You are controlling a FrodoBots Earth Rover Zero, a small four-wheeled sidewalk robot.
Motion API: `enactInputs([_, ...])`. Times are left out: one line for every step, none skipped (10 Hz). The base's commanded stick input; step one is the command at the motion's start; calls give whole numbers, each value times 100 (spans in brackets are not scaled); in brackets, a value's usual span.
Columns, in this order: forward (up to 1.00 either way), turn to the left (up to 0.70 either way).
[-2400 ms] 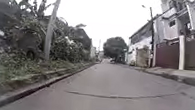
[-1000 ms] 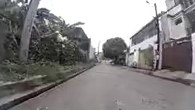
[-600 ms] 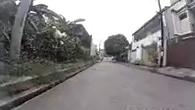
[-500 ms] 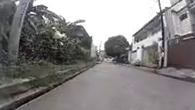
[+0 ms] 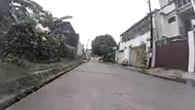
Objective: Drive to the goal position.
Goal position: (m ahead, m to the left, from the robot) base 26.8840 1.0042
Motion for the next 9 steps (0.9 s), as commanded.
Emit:
enactInputs([100, 0])
enactInputs([100, 0])
enactInputs([100, 0])
enactInputs([100, 0])
enactInputs([100, 0])
enactInputs([100, 0])
enactInputs([100, 0])
enactInputs([100, 0])
enactInputs([100, 0])
